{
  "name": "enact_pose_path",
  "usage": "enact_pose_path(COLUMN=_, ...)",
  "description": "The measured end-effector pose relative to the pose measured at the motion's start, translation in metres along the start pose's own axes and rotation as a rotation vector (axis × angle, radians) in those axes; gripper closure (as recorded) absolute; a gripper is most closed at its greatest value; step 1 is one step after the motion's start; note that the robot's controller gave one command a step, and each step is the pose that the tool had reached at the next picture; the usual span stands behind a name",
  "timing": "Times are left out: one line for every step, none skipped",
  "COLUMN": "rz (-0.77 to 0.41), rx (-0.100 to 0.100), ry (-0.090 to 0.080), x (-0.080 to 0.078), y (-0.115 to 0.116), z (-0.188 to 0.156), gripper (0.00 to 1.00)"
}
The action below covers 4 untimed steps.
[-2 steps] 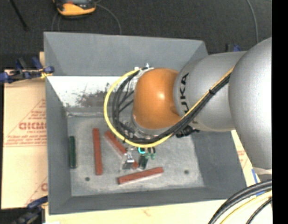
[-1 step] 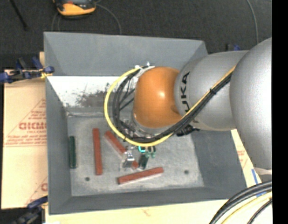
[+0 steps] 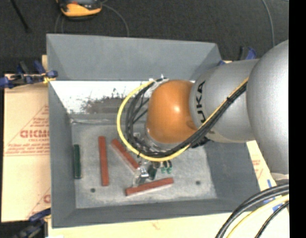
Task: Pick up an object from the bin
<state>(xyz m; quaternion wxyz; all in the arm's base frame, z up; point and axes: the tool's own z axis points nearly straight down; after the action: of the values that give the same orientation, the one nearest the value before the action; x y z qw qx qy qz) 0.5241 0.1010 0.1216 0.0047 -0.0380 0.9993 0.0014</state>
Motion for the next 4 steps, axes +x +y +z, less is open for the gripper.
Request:
enact_pose_path(rz=-0.053, rx=-0.002, ry=-0.006, x=0.012, y=-0.025, z=0.034, gripper=0.00)
enact_pose_path(rz=-0.054, rx=-0.003, ry=-0.008, x=0.011, y=-0.023, z=0.033, gripper=1.00)
enact_pose_path(rz=-0.054, rx=-0.003, ry=-0.008, x=0.011, y=-0.023, z=0.033, gripper=1.00)
enact_pose_path(rz=-0.140, rx=0.003, ry=-0.001, x=0.029, y=-0.051, z=-0.133, gripper=1.00)
